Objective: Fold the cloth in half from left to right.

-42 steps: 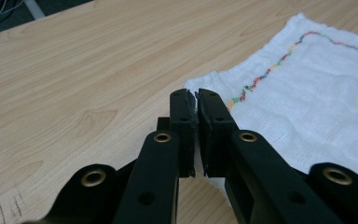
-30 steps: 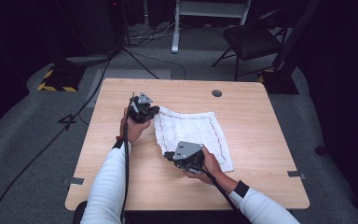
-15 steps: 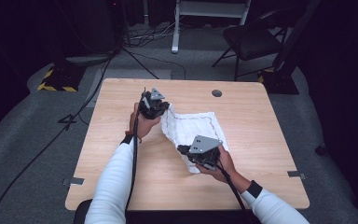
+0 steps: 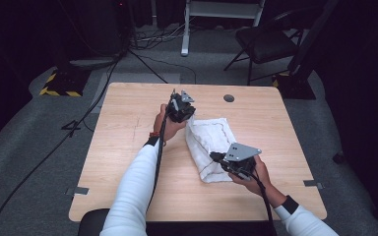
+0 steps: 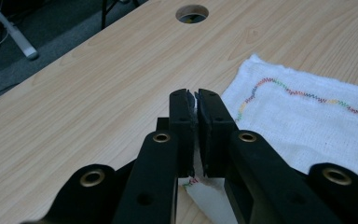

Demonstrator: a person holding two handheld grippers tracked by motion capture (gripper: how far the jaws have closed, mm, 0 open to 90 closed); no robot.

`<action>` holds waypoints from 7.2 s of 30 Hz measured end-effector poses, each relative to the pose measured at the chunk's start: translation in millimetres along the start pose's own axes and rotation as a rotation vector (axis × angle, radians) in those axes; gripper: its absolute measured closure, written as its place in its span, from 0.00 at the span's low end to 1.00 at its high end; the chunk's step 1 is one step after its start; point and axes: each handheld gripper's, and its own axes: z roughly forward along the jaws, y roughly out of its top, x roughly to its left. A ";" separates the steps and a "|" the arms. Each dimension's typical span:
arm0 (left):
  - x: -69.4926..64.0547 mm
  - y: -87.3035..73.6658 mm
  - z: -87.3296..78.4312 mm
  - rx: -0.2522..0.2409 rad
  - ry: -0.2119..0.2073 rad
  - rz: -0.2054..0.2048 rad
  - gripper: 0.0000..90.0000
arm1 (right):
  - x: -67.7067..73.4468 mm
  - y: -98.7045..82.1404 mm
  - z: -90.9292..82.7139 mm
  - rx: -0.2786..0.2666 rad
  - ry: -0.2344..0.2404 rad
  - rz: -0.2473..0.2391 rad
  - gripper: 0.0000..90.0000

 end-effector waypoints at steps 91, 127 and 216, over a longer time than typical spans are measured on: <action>-123.8 -74.3 -8.7 0.164 -0.233 0.179 0.26 | -73.2 -106.6 -5.8 0.250 -0.095 0.219 0.53; -124.5 -108.5 -50.6 0.179 -0.225 0.168 0.28 | -27.9 -92.5 -1.6 0.265 0.049 0.200 0.56; -22.1 -6.7 41.5 0.034 -0.043 0.014 0.91 | -156.2 -27.7 89.3 0.154 -0.175 0.355 0.95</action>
